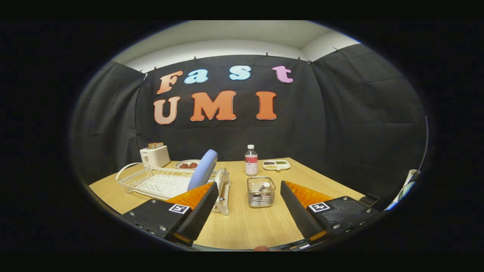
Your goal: Take the plate from the dish rack, then take the spoon from the basket and place it into the plate.
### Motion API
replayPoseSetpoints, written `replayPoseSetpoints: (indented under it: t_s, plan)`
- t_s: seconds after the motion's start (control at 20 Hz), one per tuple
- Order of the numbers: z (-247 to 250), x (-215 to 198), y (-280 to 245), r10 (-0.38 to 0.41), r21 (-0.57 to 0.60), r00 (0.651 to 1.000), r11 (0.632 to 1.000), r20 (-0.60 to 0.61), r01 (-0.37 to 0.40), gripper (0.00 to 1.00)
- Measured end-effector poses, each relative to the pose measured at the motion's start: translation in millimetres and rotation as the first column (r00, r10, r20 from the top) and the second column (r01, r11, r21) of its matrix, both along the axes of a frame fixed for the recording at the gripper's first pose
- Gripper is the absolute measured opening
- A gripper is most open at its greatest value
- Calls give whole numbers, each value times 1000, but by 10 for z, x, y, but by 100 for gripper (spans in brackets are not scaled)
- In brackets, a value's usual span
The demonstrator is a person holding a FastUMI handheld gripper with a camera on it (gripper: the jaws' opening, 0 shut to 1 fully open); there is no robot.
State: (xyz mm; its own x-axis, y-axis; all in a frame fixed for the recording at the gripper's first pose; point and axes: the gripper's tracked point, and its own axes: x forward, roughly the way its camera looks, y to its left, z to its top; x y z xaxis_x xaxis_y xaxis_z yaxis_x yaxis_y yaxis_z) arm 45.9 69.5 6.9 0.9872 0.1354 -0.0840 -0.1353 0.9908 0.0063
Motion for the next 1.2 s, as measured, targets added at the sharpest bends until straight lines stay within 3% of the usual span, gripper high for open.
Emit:
replayPoseSetpoints:
  t_s: [0.3, 0.45, 0.65, 1.0, 1.2]
  plan:
    - [324, 482, 454, 80, 94, 994, 993, -77, -73, 98]
    - [384, 778, 659, 95, 142, 985, 987, -144, -74, 98]
    - [221, 1163, 871, 72, 123, 968, 991, -239, -43, 98]
    - [-371, 1578, 1070, 46, 161, 895, 986, -444, 29, 98]
    - [-542, 1681, 1102, 17, 150, 881, 987, -473, 61, 86]
